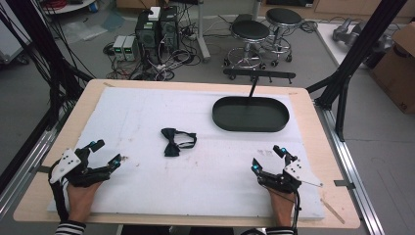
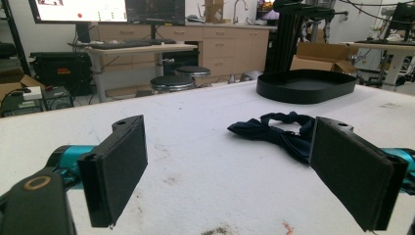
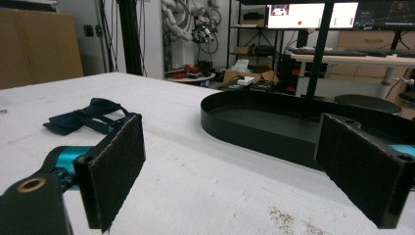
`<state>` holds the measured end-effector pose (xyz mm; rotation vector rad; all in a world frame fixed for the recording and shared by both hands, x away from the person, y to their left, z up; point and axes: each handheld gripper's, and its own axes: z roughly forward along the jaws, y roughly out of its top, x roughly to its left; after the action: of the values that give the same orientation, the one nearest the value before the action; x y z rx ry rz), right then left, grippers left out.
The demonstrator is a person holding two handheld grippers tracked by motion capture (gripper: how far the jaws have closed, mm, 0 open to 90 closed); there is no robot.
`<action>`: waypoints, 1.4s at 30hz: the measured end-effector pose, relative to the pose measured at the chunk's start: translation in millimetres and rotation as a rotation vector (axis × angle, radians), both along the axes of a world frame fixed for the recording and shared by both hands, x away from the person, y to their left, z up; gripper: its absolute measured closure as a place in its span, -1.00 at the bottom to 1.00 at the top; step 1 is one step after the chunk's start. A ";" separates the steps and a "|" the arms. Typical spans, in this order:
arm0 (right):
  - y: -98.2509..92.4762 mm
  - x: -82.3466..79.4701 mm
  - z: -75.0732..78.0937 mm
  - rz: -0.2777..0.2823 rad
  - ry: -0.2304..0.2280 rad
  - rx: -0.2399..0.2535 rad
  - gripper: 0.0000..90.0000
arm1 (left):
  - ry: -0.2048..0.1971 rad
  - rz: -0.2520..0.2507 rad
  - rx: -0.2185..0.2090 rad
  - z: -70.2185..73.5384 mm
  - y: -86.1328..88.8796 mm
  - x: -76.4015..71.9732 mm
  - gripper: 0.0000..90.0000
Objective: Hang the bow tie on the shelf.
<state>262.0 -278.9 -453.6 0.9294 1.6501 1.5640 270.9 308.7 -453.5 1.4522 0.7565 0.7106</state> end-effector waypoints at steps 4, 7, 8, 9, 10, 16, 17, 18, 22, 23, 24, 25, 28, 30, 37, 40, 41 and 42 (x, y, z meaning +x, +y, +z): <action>-0.1 -0.1 -0.1 -0.001 0.006 0.008 -0.76 | 0.004 0.002 0.000 0.1 0.3 0.1 -0.67; 0.0 -0.1 -0.1 0.000 -0.002 0.000 -0.76 | -0.001 0.000 0.006 0.1 -0.2 -0.2 -0.67; 0.0 -0.3 -0.1 -0.001 -0.003 -0.001 -0.76 | -0.002 0.001 0.006 0.1 -0.6 -0.3 -0.67; 0.2 -0.6 -0.1 -0.002 -0.003 0.000 -0.76 | -0.002 0.001 0.009 0.2 -0.7 -0.5 -0.67; 0.2 -0.7 -0.1 -0.004 -0.003 -0.001 -0.76 | -0.002 0.001 0.009 0.2 -0.7 -0.5 -0.67; 0.2 -0.8 -0.2 -0.008 0.000 0.004 -0.76 | -0.013 -0.003 0.011 -0.1 -1.0 -1.2 -0.68; 0.2 -0.7 -0.2 -0.007 -0.004 0.002 -0.76 | -0.011 -0.002 0.011 0.0 -1.0 -1.1 -0.68; 0.4 -0.8 -0.2 -0.008 -0.006 0.001 -0.76 | -0.011 -0.002 0.011 0.0 -1.0 -1.1 -0.68; 0.4 -0.8 -0.2 -0.010 -0.006 0.000 -0.76 | -0.013 -0.004 0.008 -0.2 -0.8 -1.2 -0.68; 0.4 -1.0 -0.2 -0.011 -0.001 0.006 -0.76 | -0.014 -0.005 0.013 -0.1 -0.6 -1.5 -0.68; -0.3 -0.4 -0.2 -0.011 -0.007 0.003 -0.76 | -0.014 -0.005 0.013 -0.1 -0.6 -1.5 -0.68; -0.4 -0.2 -0.2 -0.012 -0.008 0.003 -0.76 | -0.015 -0.004 0.013 -0.2 -0.8 -1.8 -0.68; 0.4 -0.7 -0.1 -0.010 -0.002 0.003 -0.76 | -0.017 -0.004 0.010 -0.3 -0.7 -1.8 -0.68; 0.5 -0.6 -0.1 -0.011 -0.001 0.004 -0.76 | -0.019 -0.004 0.010 -0.3 -0.8 -1.9 -0.68; 1.6 -0.1 0.3 -0.047 0.013 -0.001 -0.76 | -0.017 -0.004 0.010 -0.2 -1.1 -1.8 -0.68; 2.4 0.5 0.5 -0.054 0.005 -0.013 -0.76 | -0.017 -0.003 0.011 -0.2 -1.2 -1.9 -0.68; 2.7 0.5 0.6 -0.052 0.011 -0.014 -0.76 | -0.017 -0.003 0.011 -0.2 -1.2 -1.9 -0.68; 3.1 0.6 0.7 -0.052 0.018 -0.014 -0.76 | -0.016 -0.003 0.011 -0.2 -1.0 -1.8 -0.68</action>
<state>262.6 -275.9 -452.9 0.9745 1.6345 1.5120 269.1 307.8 -453.6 1.4559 0.7384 0.7243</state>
